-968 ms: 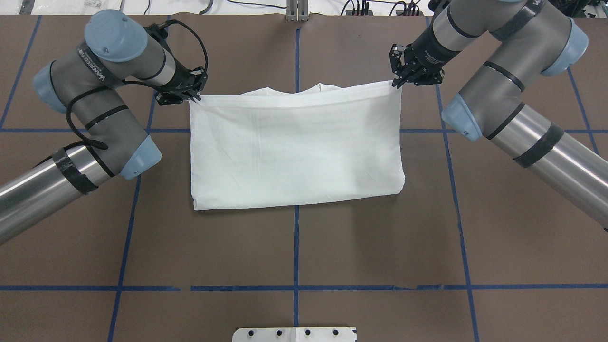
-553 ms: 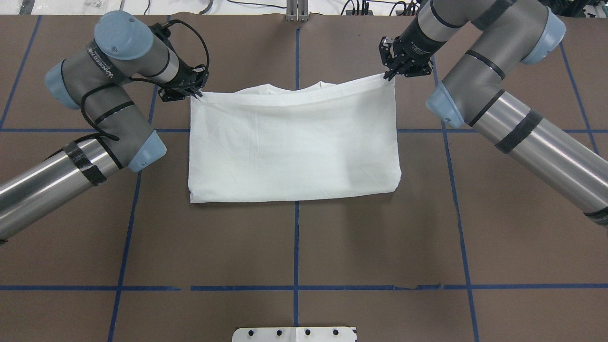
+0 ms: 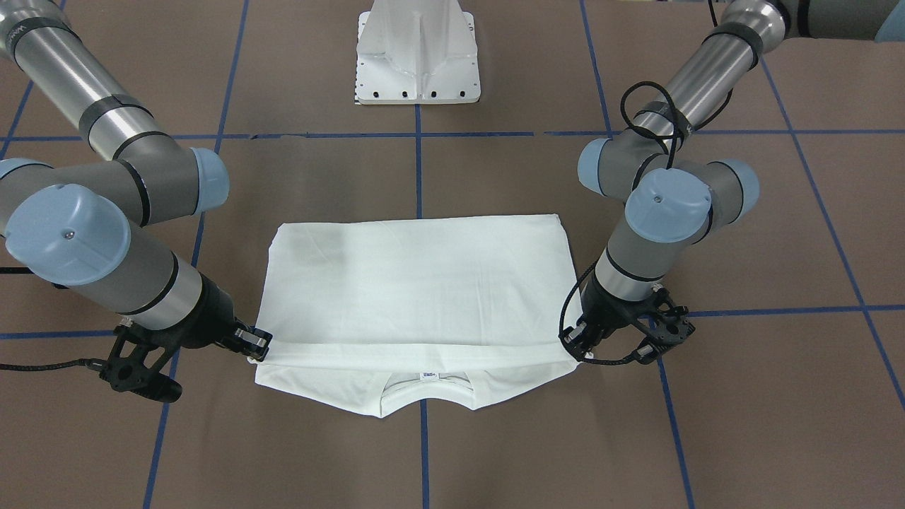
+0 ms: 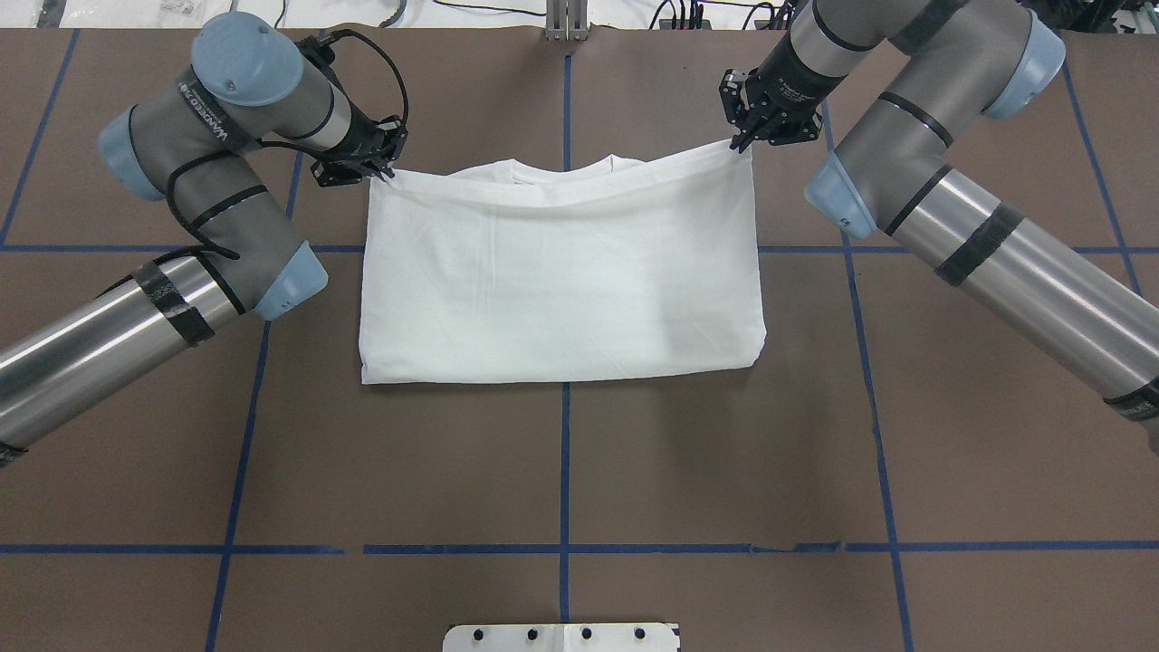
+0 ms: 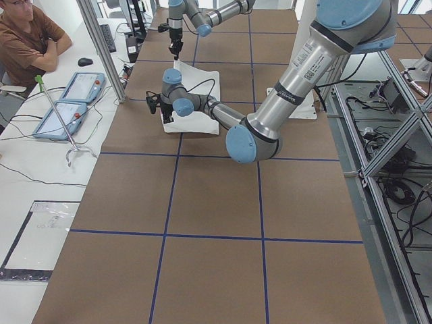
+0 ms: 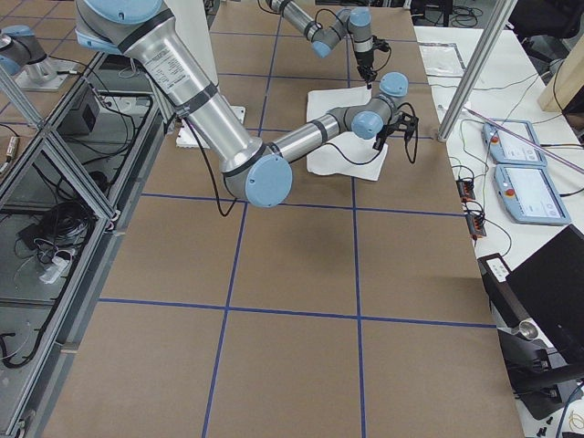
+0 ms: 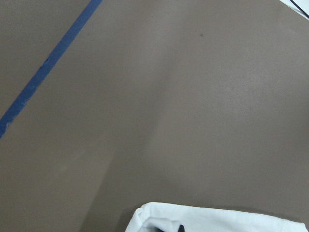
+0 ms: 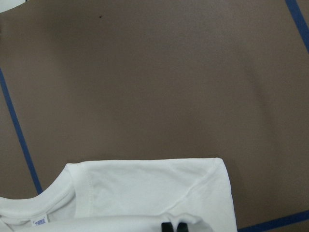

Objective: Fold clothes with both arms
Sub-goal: 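Open both grippers to release the hem and raise them, then lower the right gripper onto the folded shirt's side edge nearest it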

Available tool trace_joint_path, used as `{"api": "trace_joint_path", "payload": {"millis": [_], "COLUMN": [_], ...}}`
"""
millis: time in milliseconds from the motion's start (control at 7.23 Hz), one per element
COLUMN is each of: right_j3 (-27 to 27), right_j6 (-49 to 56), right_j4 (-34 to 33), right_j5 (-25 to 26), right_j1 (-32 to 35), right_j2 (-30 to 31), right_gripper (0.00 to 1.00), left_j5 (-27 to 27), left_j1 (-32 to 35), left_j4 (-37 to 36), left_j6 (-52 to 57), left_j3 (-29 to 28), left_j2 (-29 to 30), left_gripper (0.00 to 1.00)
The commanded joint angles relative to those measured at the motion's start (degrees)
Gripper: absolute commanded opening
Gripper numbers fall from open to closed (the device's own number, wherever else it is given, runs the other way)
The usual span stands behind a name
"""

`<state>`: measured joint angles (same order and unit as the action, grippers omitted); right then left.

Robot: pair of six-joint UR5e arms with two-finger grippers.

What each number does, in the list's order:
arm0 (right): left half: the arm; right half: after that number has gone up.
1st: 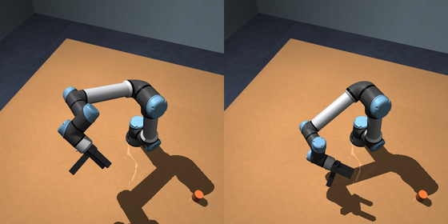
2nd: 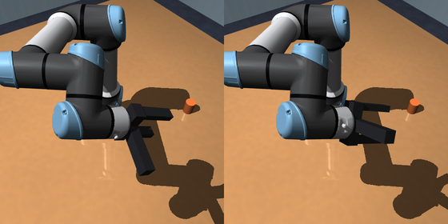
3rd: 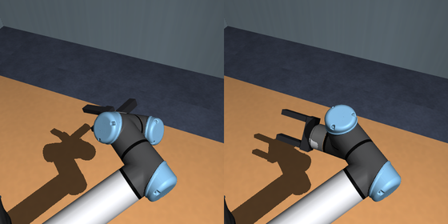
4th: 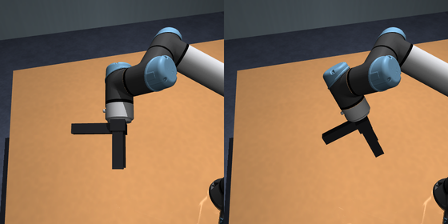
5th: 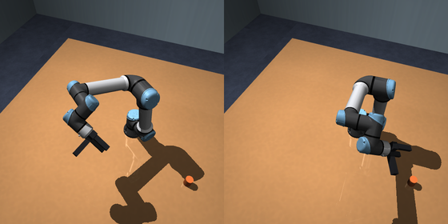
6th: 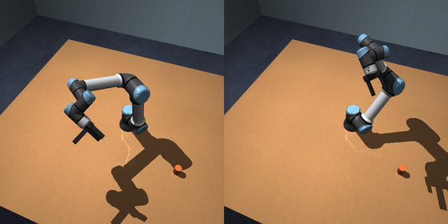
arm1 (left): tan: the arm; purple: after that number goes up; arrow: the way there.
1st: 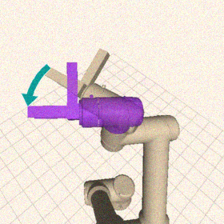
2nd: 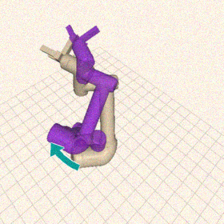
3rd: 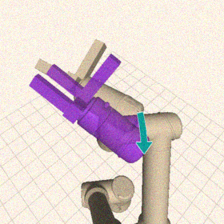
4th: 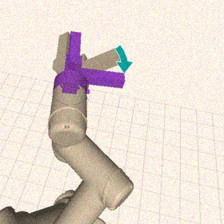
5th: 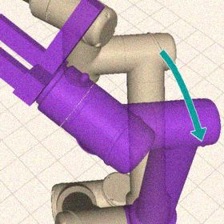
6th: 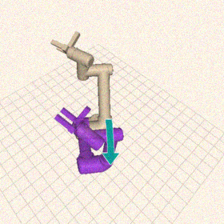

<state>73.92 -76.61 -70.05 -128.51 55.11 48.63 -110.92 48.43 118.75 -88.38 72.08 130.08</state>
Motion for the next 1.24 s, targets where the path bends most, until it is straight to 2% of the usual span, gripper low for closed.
{"api": "trace_joint_path", "payload": {"millis": [0,138,277,692,830,968,1107], "right_j3": [-0.01,-0.01,-0.01,1.74,6.27,13.8,17.62], "right_j6": [0.06,0.14,0.23,2.26,1.47,1.37,1.11], "right_j4": [0.09,0.0,0.09,0.35,0.09,-0.26,-0.52], "right_j5": [0.02,0.19,0.28,0.37,1.15,6.82,9.57], "right_j1": [-0.09,-0.52,-0.87,-1.05,-1.92,-6.37,-9.46], "right_j2": [0.5,0.59,0.85,2.08,4.17,8.81,12.25], "right_gripper": [0.2,0.84,1.0,1.0,1.0,1.0,1.0], "left_j5": [0.0,0.09,0.18,1.32,1.23,1.14,1.14], "left_j1": [0.0,0.0,0.0,0.26,0.44,0.53,0.88], "left_j4": [-0.01,-0.09,-0.1,-0.53,-0.62,-0.71,-1.06], "left_j6": [0.05,0.05,-0.04,-0.04,-0.04,-0.04,0.05], "left_j3": [-0.1,-0.45,-0.45,-0.28,0.07,0.95,3.57], "left_j2": [0.09,0.26,0.27,0.27,0.18,-0.26,-1.22], "left_gripper": [0.25,0.83,0.98,0.99,0.99,0.99,0.99]}}
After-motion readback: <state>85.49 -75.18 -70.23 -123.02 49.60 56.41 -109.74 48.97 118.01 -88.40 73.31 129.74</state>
